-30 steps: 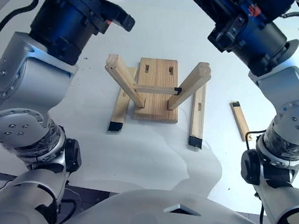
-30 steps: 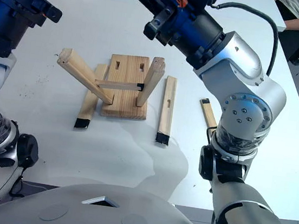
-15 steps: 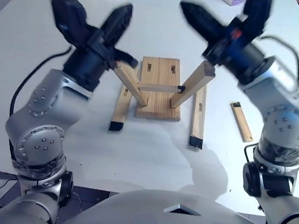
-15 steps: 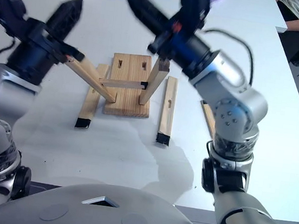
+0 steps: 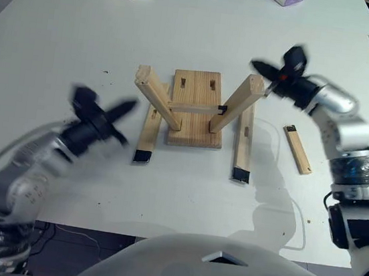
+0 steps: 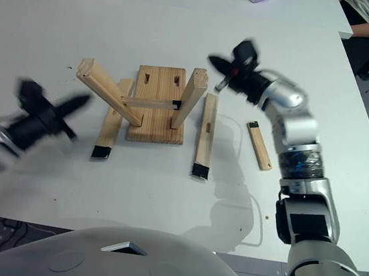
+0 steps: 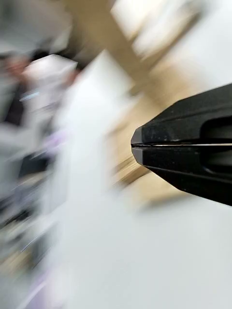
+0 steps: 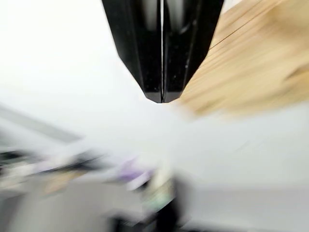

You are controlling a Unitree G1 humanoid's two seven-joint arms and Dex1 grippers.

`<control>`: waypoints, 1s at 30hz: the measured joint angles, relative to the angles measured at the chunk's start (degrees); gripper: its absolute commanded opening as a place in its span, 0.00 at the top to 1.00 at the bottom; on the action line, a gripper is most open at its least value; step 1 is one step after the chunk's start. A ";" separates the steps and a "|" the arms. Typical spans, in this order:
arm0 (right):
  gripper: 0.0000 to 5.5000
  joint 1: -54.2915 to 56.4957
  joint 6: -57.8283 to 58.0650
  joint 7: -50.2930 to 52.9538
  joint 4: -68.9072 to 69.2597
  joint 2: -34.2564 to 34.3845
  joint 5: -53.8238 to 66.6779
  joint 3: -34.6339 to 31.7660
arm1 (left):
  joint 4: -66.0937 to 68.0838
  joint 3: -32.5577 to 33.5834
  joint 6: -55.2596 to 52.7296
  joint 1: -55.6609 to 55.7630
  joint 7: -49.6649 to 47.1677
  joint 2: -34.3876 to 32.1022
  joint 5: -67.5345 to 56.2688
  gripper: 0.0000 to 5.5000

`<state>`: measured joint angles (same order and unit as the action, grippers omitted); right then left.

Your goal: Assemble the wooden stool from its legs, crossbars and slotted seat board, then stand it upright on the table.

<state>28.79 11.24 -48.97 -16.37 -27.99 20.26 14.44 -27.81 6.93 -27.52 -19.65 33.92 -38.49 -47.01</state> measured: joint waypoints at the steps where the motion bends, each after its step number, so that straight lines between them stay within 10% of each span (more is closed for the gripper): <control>1: 1.00 -0.08 -0.64 -3.68 -1.64 1.18 -0.30 1.61 | -0.14 -2.00 0.07 -0.01 0.96 0.47 1.38 1.00; 16: 1.00 6.29 -2.86 -27.46 -9.58 3.22 -3.20 4.07 | 4.80 -13.02 7.05 6.37 2.68 7.14 19.44 1.00; 30: 1.00 -8.76 7.84 -15.36 10.95 9.16 -4.29 5.58 | 8.94 -13.69 6.68 14.48 -1.32 7.38 32.37 1.00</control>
<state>20.03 19.08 -64.32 -5.43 -18.83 15.97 20.02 -18.87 -6.75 -20.84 -5.18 32.61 -31.11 -14.64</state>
